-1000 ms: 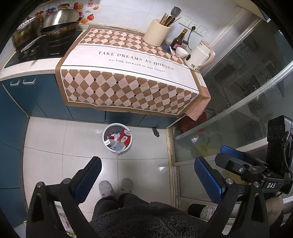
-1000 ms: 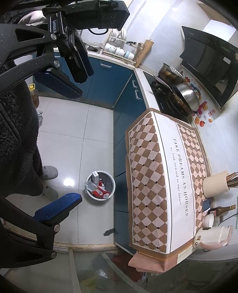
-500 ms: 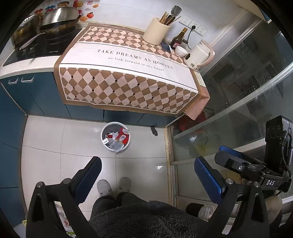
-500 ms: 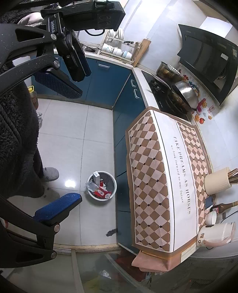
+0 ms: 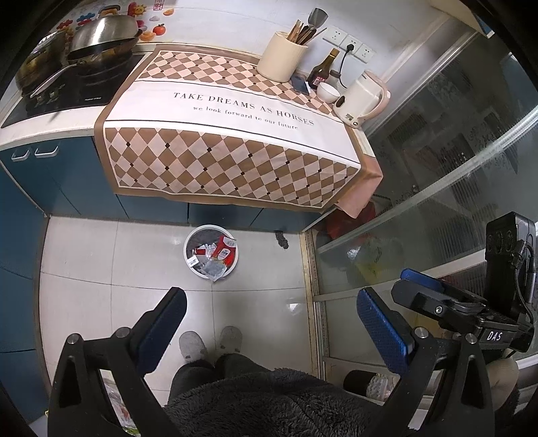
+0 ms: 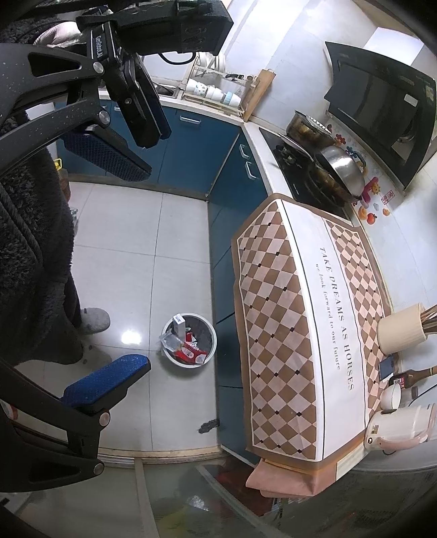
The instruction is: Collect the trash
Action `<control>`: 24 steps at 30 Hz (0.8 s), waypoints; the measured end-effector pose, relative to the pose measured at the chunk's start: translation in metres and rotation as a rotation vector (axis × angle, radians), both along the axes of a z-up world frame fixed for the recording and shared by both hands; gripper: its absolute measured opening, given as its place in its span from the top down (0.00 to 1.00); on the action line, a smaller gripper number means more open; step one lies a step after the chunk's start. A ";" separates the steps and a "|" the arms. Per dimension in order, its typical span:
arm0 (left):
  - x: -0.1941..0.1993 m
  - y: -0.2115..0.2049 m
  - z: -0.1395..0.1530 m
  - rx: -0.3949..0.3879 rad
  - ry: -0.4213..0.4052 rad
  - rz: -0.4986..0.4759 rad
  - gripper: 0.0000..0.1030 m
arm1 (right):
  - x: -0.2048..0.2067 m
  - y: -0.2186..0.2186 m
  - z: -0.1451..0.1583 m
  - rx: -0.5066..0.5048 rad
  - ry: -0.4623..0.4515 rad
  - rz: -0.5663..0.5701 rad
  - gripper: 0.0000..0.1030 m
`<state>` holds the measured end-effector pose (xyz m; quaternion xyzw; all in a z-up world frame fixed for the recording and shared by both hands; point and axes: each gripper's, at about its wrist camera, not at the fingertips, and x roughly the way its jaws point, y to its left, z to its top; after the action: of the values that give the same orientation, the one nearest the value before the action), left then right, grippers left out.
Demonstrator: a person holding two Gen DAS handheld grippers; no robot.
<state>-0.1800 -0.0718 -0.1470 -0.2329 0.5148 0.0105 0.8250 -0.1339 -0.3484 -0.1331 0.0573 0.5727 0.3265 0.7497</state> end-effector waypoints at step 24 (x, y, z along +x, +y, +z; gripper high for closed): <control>0.004 -0.001 -0.004 -0.011 -0.005 -0.032 0.00 | -0.002 -0.002 0.003 -0.005 0.003 -0.036 0.00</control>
<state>-0.1762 -0.0723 -0.1512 -0.2292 0.5166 -0.0063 0.8250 -0.1363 -0.3508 -0.1301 0.0662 0.5735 0.3113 0.7549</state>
